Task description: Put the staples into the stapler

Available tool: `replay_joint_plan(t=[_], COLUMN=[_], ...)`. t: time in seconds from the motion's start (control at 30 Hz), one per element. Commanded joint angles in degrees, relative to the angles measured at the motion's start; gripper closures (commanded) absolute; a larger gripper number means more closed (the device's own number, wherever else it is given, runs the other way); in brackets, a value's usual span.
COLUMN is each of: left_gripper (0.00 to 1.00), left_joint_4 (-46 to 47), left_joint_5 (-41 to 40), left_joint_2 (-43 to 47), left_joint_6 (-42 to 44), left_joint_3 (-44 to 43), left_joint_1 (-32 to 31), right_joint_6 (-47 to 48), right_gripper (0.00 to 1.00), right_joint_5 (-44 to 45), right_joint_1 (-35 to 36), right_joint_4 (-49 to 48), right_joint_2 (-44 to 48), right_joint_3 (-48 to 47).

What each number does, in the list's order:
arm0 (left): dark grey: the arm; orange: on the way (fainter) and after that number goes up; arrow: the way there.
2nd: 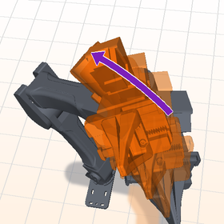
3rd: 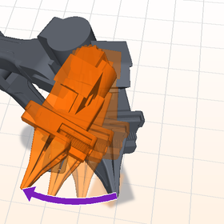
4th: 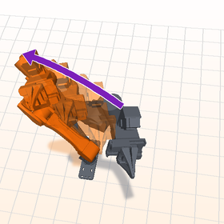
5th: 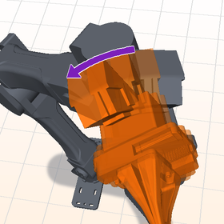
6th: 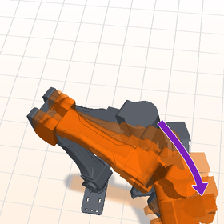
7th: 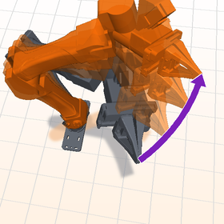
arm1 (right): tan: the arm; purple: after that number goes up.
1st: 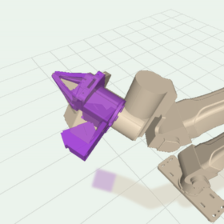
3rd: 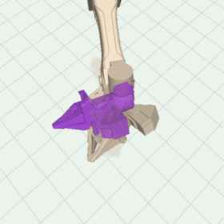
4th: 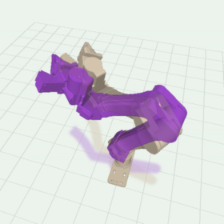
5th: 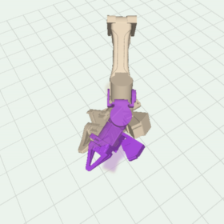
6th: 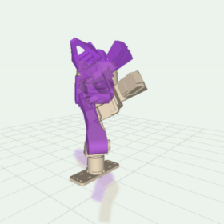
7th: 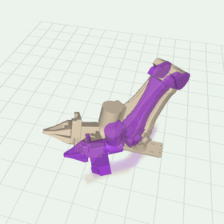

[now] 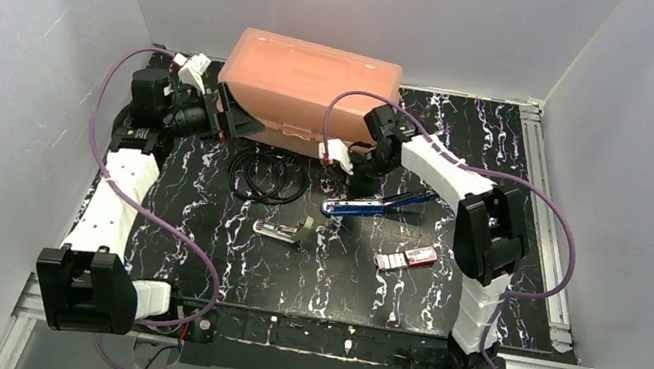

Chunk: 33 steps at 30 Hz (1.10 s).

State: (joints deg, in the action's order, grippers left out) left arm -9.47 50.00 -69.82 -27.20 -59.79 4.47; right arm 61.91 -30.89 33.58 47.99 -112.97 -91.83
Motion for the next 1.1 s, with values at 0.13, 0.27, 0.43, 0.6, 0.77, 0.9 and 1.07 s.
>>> replay_joint_plan(t=[0.13, 0.27, 0.43, 0.6, 0.77, 0.9, 1.07], left_gripper=[0.01, 0.01, 0.01, 0.02, 0.01, 0.02, 0.01], left_joint_4=[2.0, 2.9, 4.2, 5.6, 6.8, 8.1, 8.5], left_joint_5=[-1.1, -0.1, 0.7, 1.7, 1.9, 1.9, 2.0], left_joint_2=[2.8, 2.7, 2.4, 2.2, 2.4, 3.0, 3.2], left_joint_6=[0.7, 0.6, -0.5, -1.6, -1.9, -1.7, -1.5], left_joint_3=[-0.8, -0.6, 0.2, 0.5, 1.2, 2.3, 2.6], left_joint_1=[1.7, 1.9, 1.9, 1.9, 1.9, 1.9, 1.9], right_joint_6=[2.9, 2.9, 3.1, 3.0, 2.6, 2.4, 2.5], right_gripper=[0.87, 0.87, 0.87, 0.87, 0.87, 0.87, 0.87], right_joint_5=[1.4, 1.4, 2.1, 2.4, 2.4, 2.2, 2.1], right_joint_1=[3.0, 3.5, 3.8, 3.8, 3.8, 3.8, 3.8], right_joint_4=[3.2, 3.1, 3.1, 2.5, 1.7, 1.5, 1.6], right_joint_2=[-3.4, -4.0, -4.5, -4.7, -4.5, -4.6, -4.7], right_joint_3=[-5.1, -5.3, -5.3, -5.0, -4.8, -5.3, -5.8])
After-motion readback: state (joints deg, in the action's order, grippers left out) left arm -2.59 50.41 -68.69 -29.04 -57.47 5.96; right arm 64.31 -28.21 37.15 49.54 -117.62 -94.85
